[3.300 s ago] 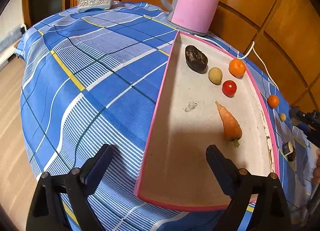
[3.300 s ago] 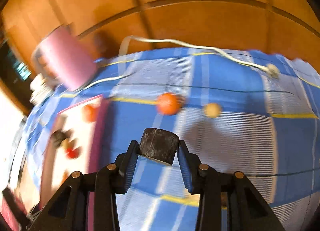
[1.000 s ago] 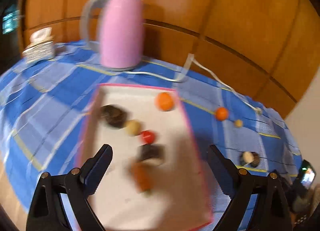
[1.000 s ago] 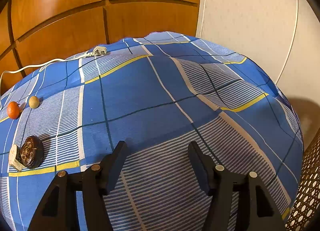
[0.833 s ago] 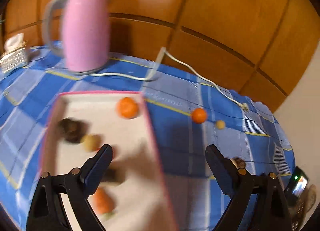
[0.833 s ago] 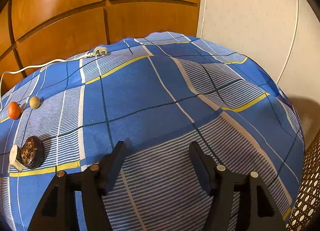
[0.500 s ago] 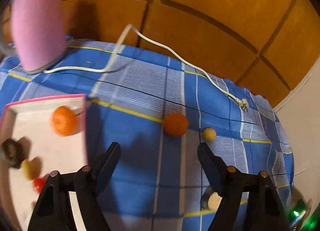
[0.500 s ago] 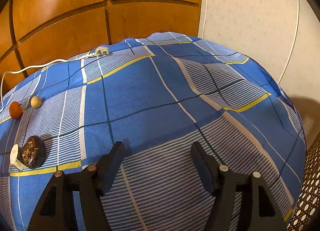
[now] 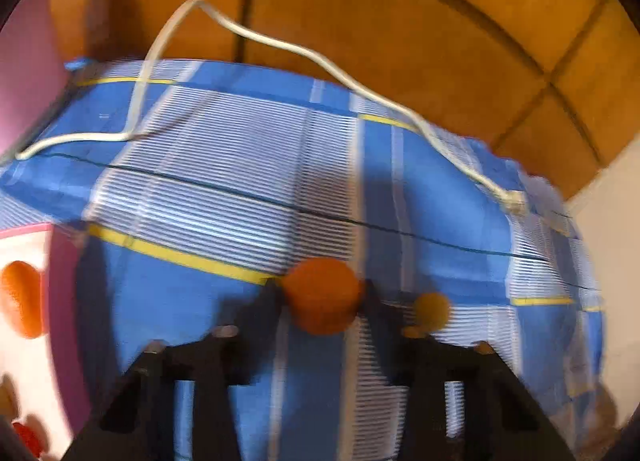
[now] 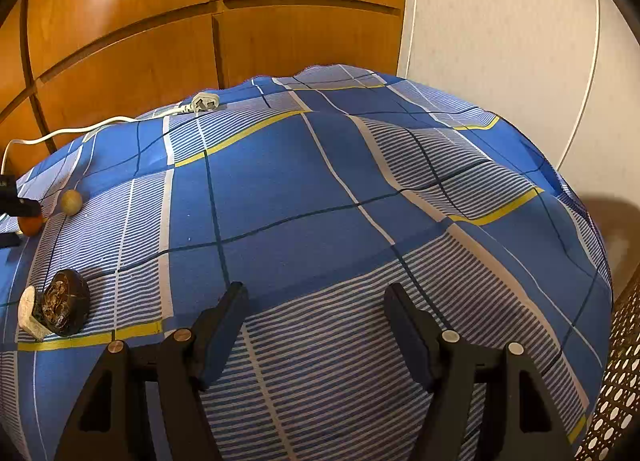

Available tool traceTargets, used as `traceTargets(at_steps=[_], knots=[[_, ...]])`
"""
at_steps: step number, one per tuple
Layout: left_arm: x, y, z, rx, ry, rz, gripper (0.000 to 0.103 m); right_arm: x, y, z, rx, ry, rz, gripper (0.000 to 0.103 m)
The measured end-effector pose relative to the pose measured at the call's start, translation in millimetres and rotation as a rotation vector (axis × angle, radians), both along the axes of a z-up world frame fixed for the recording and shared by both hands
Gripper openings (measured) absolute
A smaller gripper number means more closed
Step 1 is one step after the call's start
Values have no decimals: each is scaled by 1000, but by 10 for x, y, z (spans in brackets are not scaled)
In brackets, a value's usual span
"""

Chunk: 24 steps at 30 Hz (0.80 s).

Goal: Organize fruits
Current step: 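Reach the left gripper to the large mandarin orange and grasp it, then carry the large mandarin with the left gripper into the tray and release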

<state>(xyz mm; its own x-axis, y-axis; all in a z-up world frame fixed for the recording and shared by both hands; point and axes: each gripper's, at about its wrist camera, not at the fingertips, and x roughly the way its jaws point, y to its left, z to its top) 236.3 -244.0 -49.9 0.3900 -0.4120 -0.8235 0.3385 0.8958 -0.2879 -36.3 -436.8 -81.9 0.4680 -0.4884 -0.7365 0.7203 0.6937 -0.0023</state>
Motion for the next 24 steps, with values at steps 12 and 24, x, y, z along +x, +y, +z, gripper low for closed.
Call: traceTargets(at_steps=[12,24], knots=[[-725,564,371,-58,-53,-17,39,8,-2,-2,-7,6,0,72],[-1538,1549,577,-105,-135,74,39,3,1,0,-6,5,0,72]])
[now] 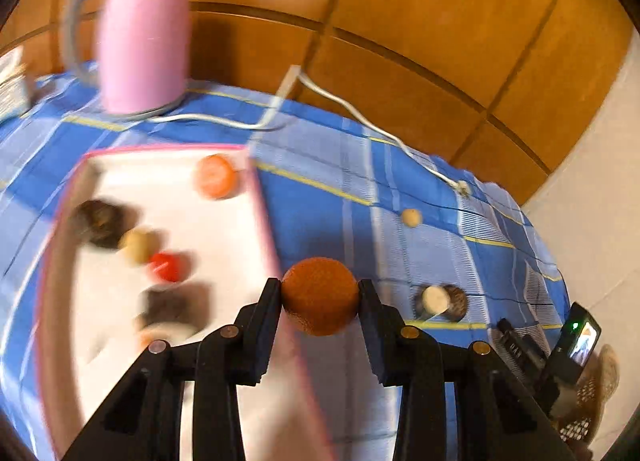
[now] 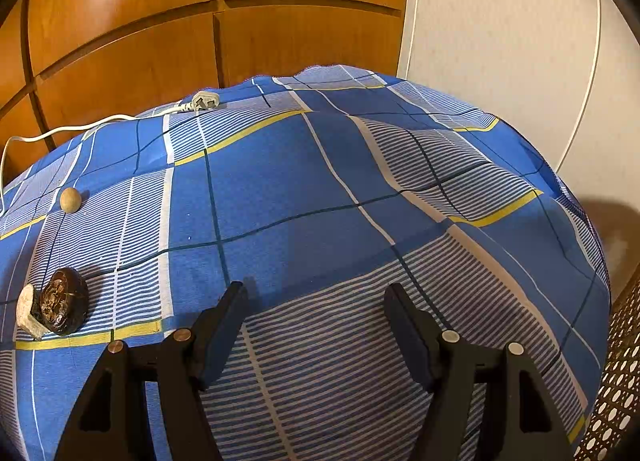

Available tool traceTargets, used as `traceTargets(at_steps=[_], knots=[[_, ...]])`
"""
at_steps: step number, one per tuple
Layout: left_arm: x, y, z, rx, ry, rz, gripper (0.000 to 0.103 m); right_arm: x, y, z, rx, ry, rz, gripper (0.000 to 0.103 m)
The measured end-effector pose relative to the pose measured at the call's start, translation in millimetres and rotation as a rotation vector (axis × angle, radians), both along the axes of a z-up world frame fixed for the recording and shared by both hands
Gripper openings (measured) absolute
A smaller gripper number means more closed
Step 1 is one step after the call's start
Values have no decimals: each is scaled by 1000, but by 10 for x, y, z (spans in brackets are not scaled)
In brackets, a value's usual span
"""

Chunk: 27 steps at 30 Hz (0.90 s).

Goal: Organize fruits
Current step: 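Carry the large mandarin with the left gripper into the tray and release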

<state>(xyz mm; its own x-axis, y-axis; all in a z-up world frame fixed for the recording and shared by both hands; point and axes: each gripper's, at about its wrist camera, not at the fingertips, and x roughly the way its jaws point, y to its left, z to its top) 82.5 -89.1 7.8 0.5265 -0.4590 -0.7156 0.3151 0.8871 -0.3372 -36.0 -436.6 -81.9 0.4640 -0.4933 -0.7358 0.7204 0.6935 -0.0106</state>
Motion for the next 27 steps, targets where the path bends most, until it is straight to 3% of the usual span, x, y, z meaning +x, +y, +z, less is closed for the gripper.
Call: traceTargets(at_steps=[10,16,20,27], knots=[[-307,1086,-296,-10,69,226,39,4,7,-3,-4,6,-1,72],[-387,1249,-427,-26,86,273,39,18,25,1,-13,16,0,72],[-286,1256,-361,-36,58,274,39,20,29,6,-17,21,1,72],[15,1211,-361,21,30,291,39,30,36,7,-25,28,1,72]])
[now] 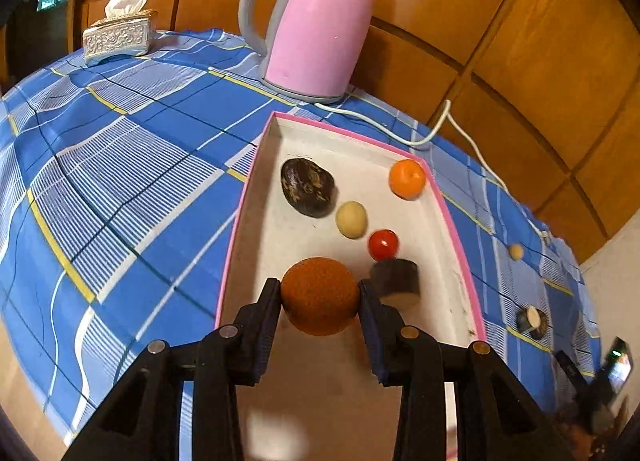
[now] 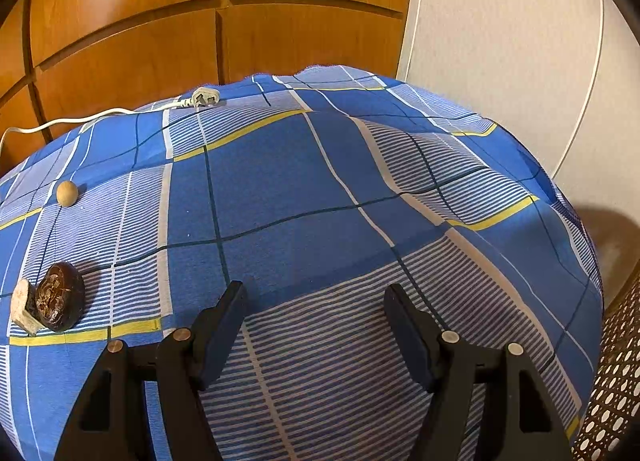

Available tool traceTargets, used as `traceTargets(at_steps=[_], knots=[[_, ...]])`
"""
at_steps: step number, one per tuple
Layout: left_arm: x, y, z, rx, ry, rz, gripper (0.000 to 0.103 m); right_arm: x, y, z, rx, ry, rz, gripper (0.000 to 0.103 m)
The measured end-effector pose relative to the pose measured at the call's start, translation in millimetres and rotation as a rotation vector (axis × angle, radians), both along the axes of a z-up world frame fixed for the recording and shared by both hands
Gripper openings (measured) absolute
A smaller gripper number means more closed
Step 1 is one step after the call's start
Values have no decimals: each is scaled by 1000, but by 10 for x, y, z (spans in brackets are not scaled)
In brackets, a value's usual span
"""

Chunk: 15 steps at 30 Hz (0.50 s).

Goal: Organize fruits
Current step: 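Carry the large mandarin with the left gripper into the tray and release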

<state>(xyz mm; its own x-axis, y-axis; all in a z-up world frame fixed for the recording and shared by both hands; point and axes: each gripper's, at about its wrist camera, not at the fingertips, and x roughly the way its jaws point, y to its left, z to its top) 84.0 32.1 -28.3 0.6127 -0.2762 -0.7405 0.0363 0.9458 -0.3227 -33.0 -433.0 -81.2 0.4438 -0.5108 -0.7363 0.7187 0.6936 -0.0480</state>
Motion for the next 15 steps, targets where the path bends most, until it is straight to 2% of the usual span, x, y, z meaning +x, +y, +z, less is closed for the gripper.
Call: traceTargets(at_steps=[7,12,15], knots=[[7,27,-76,12,15,20,39,-5,3,0,-2,2,1,72],[-73,63,-51,23,-5,57,44,-5,-2,0,-2,1,0,72],[-165,61,-1,43,-31,86,59,-4,-3,0,-1,1,0,72]])
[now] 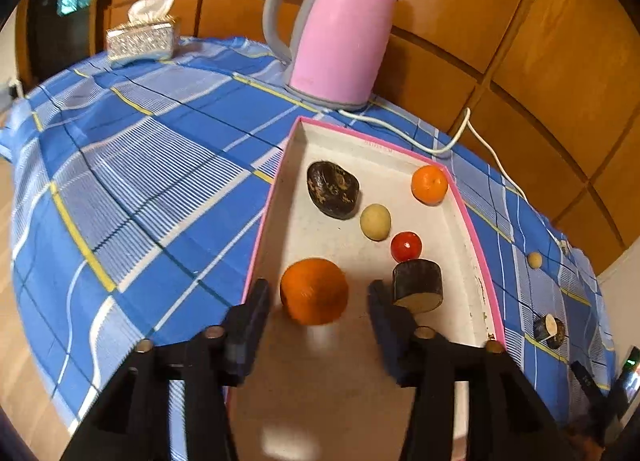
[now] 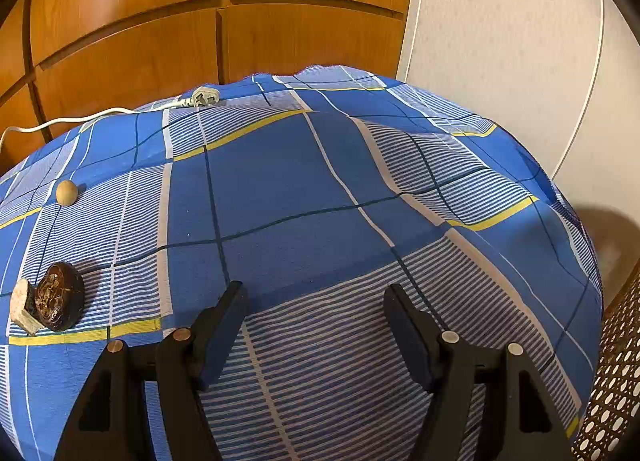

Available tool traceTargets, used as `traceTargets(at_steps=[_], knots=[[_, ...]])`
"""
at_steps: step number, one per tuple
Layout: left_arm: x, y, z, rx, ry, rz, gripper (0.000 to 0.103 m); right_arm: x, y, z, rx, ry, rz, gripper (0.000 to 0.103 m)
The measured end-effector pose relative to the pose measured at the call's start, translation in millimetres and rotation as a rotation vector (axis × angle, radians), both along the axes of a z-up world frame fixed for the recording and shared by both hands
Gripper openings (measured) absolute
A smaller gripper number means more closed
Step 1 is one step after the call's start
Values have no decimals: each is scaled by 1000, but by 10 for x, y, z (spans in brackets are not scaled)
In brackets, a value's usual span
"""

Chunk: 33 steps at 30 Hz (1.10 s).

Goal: Organize fruits
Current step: 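Carry the large mandarin with the left gripper into the tray and release, then reach the right gripper to the small tan round fruit and grasp it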

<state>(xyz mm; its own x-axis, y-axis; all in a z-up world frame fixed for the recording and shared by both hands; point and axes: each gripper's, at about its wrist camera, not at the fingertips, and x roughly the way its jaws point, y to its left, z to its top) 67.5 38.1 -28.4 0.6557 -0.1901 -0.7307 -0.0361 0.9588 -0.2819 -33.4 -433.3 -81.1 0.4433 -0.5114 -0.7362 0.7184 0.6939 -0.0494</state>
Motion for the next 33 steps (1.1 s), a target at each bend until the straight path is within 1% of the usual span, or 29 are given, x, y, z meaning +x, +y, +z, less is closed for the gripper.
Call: traceTargets(at_steps=[2,12,15,17,19,26,33], knots=[[-55,18,18,-13,-4,15,59,0,0,0,0,0,0,72],[-272,25,64,-16,-8,27,63,-2,2,0,1,0,0,72],[-360,62,109,-7,-30,52,74,-5,1,1,2,1,1,72],[-391,111,126,-13,-37,64,75,-2,0,1,2,0,0,72],[-398,145,108,-8,-29,76,75,-3,1,2,1,1,0,72],[-375,231,-93,-10,44,104,75,0,-2,0,5,1,-1,72],[-366,228,-197,-6,73,107,76,19,-34,7,22,10,2,72]])
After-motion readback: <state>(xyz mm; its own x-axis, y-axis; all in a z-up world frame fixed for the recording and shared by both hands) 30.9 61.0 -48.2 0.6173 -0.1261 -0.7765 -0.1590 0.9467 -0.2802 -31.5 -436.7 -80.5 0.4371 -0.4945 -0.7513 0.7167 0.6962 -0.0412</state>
